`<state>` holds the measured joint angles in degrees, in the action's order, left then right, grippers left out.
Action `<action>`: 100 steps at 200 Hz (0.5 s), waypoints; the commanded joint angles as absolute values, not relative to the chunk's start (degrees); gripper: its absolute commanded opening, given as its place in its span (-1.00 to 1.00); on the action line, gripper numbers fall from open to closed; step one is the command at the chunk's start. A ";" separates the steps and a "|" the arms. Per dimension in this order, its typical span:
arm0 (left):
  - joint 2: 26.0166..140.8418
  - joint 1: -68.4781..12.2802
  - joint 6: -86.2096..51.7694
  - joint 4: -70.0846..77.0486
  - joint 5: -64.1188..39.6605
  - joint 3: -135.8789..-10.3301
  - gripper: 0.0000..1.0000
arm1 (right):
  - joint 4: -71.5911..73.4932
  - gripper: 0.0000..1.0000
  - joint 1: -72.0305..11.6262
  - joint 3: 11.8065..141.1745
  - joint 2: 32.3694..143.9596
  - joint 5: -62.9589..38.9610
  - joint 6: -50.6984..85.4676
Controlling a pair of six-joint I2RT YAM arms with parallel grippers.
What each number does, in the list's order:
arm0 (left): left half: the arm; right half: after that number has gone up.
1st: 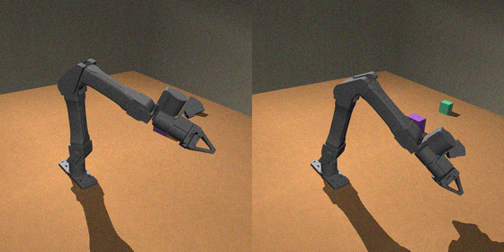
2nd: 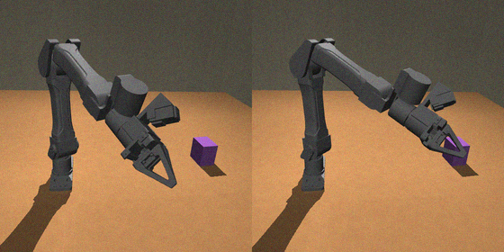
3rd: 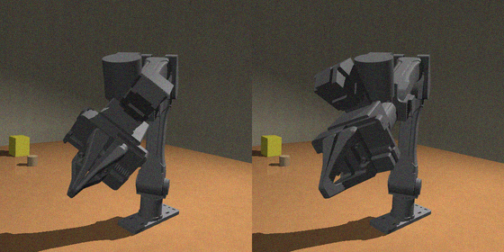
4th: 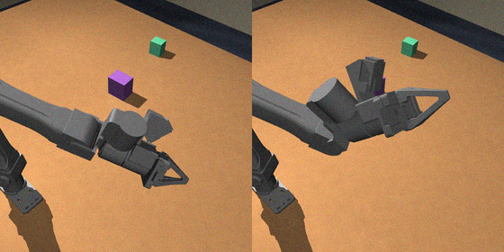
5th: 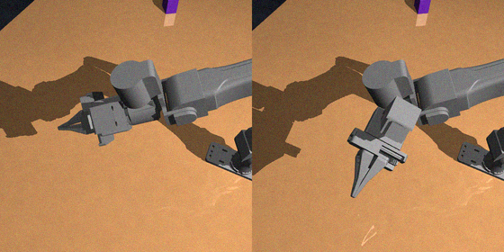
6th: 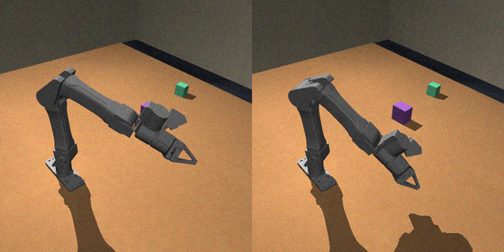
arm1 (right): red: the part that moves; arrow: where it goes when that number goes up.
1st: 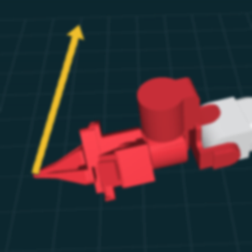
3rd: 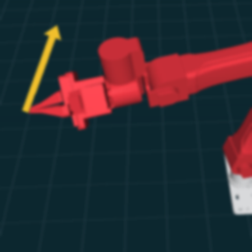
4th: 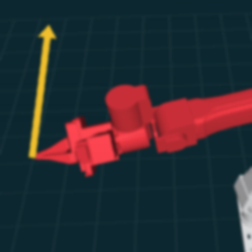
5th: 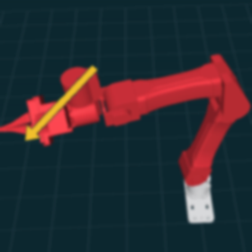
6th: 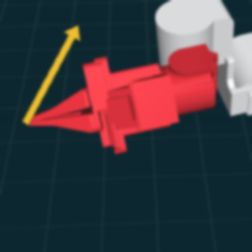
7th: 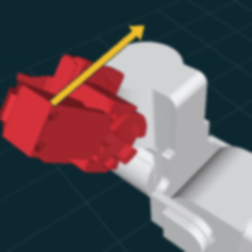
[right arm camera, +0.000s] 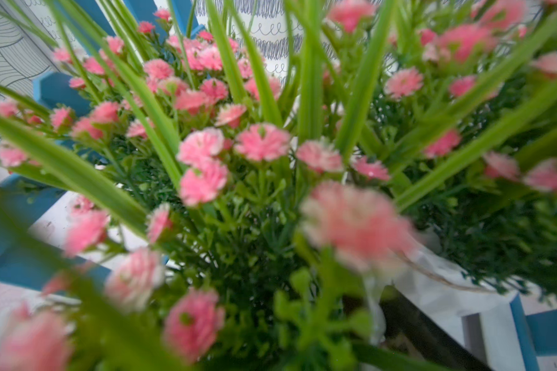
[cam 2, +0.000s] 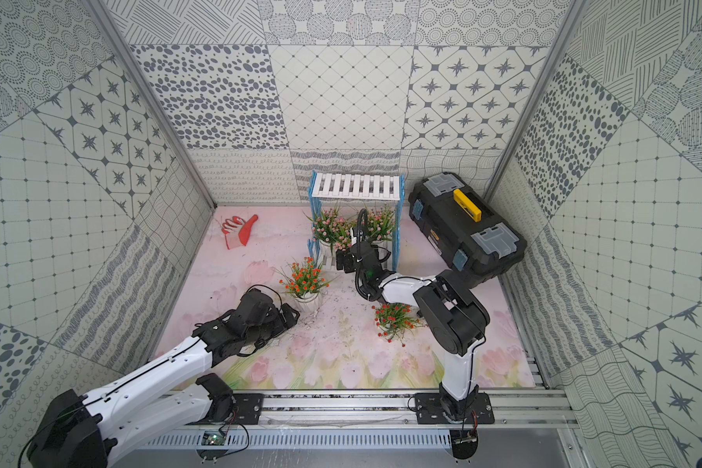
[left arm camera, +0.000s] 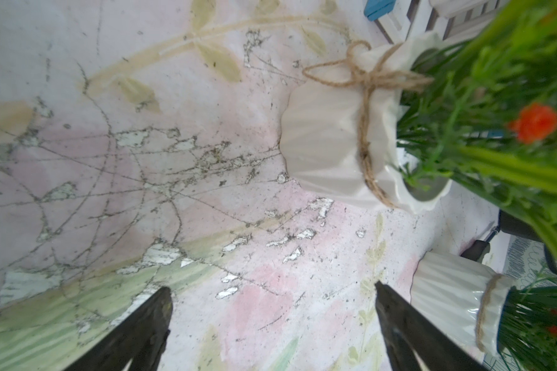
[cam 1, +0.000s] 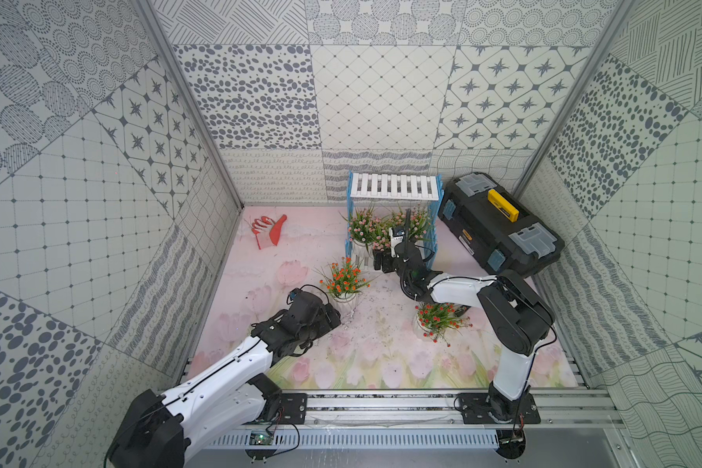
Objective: Place the baby's breath potted plants on the rack by color
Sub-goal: Place the baby's breath potted plant on the rack.
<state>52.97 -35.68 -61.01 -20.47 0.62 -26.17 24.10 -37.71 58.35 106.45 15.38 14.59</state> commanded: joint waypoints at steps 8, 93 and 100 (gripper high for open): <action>53.12 -36.21 -59.94 -20.92 2.00 -26.41 0.97 | 22.65 0.96 -37.54 57.41 102.32 10.13 15.20; 55.10 -36.21 -59.94 -19.72 1.63 -26.54 0.97 | 18.09 0.96 -35.85 56.44 98.76 6.13 15.38; 54.91 -36.27 -59.94 -19.90 1.61 -26.56 0.97 | 18.40 0.96 -35.73 56.07 98.29 6.54 15.38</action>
